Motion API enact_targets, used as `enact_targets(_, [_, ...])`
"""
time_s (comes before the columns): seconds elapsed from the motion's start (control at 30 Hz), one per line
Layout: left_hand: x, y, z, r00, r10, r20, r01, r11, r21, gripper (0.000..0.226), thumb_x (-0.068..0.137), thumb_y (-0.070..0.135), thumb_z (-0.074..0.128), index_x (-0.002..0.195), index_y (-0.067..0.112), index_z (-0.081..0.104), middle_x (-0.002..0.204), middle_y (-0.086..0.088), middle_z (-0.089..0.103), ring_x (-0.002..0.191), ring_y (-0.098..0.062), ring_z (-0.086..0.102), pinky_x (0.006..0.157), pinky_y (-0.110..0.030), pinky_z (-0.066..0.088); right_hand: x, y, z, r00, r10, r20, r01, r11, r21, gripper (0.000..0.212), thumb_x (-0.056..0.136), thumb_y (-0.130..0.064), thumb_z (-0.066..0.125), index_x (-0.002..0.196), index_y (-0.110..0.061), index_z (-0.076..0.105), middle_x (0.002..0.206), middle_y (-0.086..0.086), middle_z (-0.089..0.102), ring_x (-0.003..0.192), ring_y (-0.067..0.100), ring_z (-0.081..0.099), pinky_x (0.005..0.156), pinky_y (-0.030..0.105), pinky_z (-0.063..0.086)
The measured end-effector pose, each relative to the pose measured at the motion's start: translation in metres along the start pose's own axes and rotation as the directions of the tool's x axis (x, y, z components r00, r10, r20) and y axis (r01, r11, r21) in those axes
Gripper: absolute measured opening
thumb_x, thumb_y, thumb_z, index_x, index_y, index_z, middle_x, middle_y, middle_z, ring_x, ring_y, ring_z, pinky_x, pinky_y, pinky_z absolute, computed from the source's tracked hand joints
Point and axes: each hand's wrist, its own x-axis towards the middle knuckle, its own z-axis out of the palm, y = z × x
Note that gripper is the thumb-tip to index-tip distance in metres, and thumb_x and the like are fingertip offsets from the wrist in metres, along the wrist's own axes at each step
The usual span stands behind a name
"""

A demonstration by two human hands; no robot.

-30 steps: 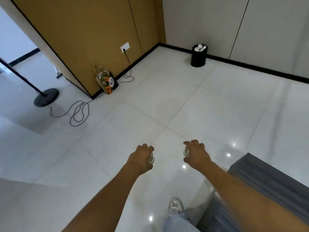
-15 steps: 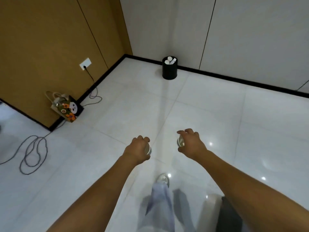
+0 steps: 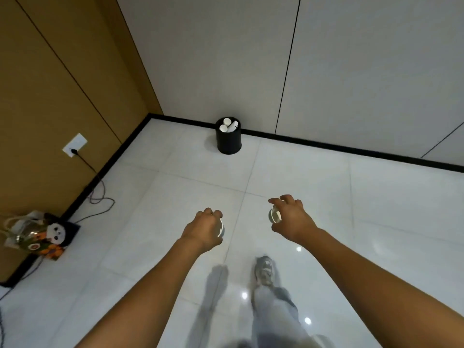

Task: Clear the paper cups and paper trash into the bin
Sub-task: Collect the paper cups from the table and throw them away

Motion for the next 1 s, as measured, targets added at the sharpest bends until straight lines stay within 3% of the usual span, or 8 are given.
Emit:
enact_targets(0.43, [0.316, 0.012, -0.174, 0.996, 0.004, -0.085, -0.012, 0.996, -0.087, 0.064, 0.082, 0.028, 0.069, 0.137, 0.022, 0.039, 0.133, -0.002, 0.042, 0.124, -0.022, 0.039, 0.093, -0.037, 0.047, 0.332, -0.017, -0.146, 1.000, -0.022, -0.007, 0.022, 1.000, 0.006, 0.071, 0.082, -0.018, 0.067, 0.145, -0.024, 0.035, 0.147, 0.006, 0.030, 0.132, 0.031, 0.029, 0.100, 0.041, 0.045])
enact_targets(1.0, [0.659, -0.098, -0.329, 0.997, -0.045, -0.057, 0.038, 0.993, -0.110, 0.065, 0.084, 0.031, 0.067, 0.139, 0.019, 0.034, 0.137, -0.005, 0.038, 0.125, -0.024, 0.038, 0.093, -0.035, 0.045, 0.709, -0.115, -0.227, 0.998, -0.038, 0.042, 0.036, 0.998, 0.046, 0.070, 0.077, -0.019, 0.070, 0.141, -0.025, 0.041, 0.142, 0.004, 0.037, 0.128, 0.029, 0.035, 0.096, 0.039, 0.046])
